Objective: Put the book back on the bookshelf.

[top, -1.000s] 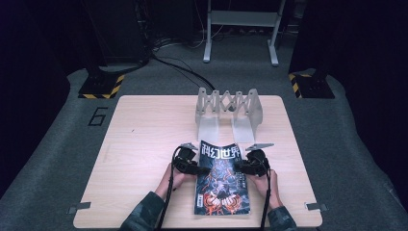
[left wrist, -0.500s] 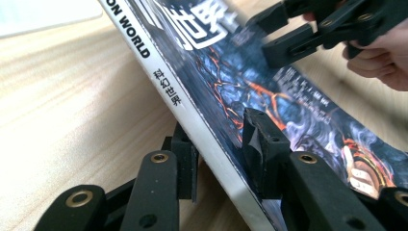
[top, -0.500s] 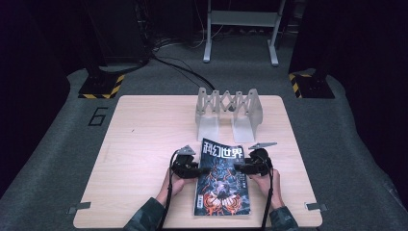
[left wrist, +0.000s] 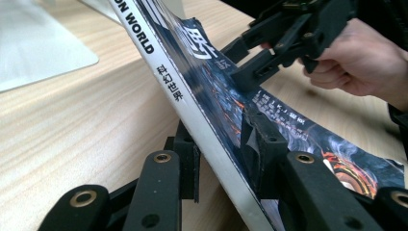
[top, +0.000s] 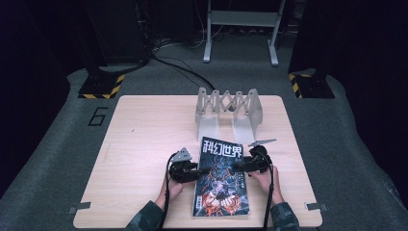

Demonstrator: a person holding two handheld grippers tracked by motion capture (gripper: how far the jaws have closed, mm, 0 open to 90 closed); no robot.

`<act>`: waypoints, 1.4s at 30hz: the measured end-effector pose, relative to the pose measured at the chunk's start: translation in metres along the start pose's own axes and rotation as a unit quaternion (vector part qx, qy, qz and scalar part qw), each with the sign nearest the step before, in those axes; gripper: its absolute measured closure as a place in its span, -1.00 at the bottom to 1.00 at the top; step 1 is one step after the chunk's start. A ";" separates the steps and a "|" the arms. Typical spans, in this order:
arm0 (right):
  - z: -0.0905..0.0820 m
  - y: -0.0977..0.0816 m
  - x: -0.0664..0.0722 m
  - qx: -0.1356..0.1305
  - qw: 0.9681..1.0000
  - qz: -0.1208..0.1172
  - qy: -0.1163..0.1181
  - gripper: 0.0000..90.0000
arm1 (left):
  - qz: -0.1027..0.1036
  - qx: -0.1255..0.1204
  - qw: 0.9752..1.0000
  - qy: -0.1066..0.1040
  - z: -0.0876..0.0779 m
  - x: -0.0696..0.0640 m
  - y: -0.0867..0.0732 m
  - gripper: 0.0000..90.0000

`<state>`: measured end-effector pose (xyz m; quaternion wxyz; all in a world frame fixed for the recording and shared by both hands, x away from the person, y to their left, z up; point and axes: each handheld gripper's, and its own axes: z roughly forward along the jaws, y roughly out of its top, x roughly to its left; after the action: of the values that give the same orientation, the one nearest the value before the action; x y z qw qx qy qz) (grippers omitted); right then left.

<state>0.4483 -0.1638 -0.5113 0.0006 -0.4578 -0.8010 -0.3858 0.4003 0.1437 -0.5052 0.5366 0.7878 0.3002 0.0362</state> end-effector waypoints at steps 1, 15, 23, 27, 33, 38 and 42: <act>0.001 0.001 -0.001 -0.001 1.000 0.002 0.005 -0.36 | 0.004 -0.002 1.000 -0.001 -0.001 0.000 0.000 0.56; 0.005 0.002 -0.009 -0.028 0.999 0.017 0.037 -0.31 | 0.035 -0.020 0.999 -0.020 -0.006 -0.002 0.002 0.57; 0.006 0.002 -0.016 -0.050 0.994 0.028 0.091 -0.34 | 0.041 -0.033 0.998 -0.035 -0.009 0.000 0.001 0.57; 0.004 0.004 -0.013 -0.049 0.996 0.013 0.073 -0.21 | 0.031 -0.024 0.999 -0.028 -0.009 0.004 0.001 0.56; -0.002 0.003 -0.009 -0.057 0.997 0.016 0.047 0.13 | 0.010 0.008 1.000 -0.020 -0.007 0.009 0.004 0.52; -0.005 0.004 -0.003 -0.061 0.998 0.000 0.029 0.42 | -0.005 0.054 0.998 -0.022 -0.003 0.014 0.010 0.43; -0.006 0.006 0.004 -0.054 0.998 -0.015 0.006 0.53 | -0.009 0.080 0.996 -0.024 0.003 0.017 0.011 0.36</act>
<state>0.4484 -0.1623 -0.5018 -0.0249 -0.4430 -0.7856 -0.4313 0.4207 0.1469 -0.5013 0.4794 0.8258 0.2967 -0.0115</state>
